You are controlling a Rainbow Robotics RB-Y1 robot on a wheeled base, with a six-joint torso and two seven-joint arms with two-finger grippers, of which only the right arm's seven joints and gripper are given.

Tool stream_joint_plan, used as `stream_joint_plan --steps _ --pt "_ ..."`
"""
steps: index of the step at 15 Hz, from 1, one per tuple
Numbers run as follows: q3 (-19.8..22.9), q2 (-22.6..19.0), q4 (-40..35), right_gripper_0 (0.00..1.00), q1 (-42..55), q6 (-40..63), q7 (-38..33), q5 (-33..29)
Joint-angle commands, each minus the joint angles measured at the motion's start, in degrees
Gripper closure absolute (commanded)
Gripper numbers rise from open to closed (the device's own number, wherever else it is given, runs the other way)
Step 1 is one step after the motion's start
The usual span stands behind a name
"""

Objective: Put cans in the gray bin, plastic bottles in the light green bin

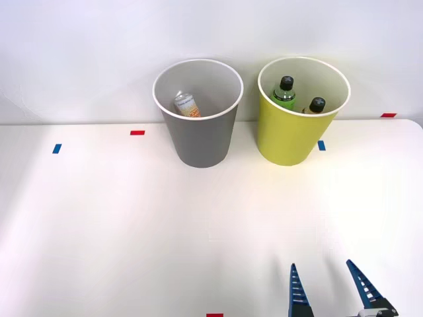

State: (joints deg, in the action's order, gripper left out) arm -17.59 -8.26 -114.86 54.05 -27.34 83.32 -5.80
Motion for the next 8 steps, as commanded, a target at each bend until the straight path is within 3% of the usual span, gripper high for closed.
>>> stream_joint_plan --steps 1,8 --pt "0.0 0.0 0.0 0.0 0.0 0.0 0.0 0.0" --pt "0.0 0.0 0.0 0.0 0.0 0.0 0.0 0.0"
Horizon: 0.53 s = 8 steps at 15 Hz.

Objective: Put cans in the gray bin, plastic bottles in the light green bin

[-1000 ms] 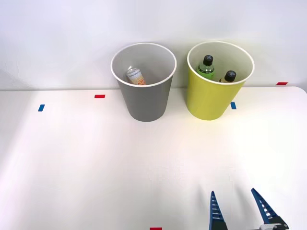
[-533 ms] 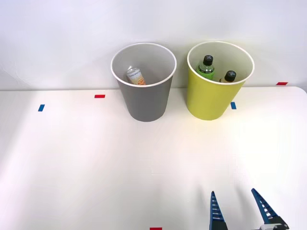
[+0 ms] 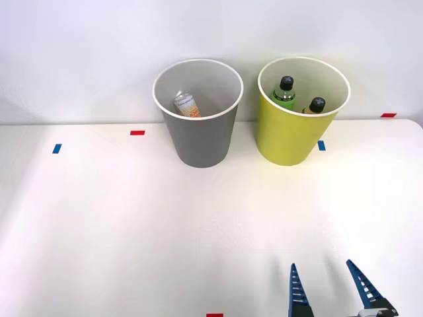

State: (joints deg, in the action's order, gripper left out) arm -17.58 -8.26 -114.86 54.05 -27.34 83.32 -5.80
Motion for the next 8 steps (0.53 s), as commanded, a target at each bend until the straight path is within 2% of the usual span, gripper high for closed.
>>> stream_joint_plan --steps 1,8 --pt "0.0 0.0 0.0 0.0 0.0 0.0 0.0 0.0" --pt "0.0 0.0 0.0 0.0 0.0 0.0 0.0 0.0"
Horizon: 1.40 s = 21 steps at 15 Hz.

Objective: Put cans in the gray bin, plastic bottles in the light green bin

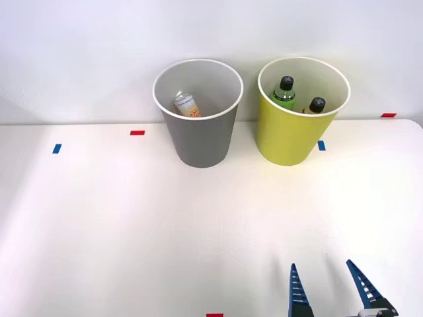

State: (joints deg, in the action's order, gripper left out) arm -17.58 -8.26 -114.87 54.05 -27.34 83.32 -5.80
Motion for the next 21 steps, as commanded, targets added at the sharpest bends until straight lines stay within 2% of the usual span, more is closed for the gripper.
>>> stream_joint_plan --steps 1,21 --pt "0.0 0.0 0.0 0.0 0.0 0.0 0.0 0.0" --pt "0.0 0.0 0.0 0.0 0.0 0.0 0.0 0.0"
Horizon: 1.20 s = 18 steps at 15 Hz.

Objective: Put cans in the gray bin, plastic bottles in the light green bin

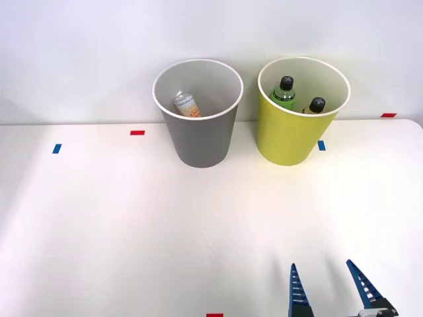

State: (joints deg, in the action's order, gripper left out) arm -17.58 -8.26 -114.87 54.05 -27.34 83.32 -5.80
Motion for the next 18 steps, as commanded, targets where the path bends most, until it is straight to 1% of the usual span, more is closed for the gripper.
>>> stream_joint_plan --steps 1,18 --pt "0.0 0.0 0.0 0.0 0.0 0.0 0.0 0.0" --pt "0.0 0.0 0.0 0.0 0.0 0.0 0.0 0.0"
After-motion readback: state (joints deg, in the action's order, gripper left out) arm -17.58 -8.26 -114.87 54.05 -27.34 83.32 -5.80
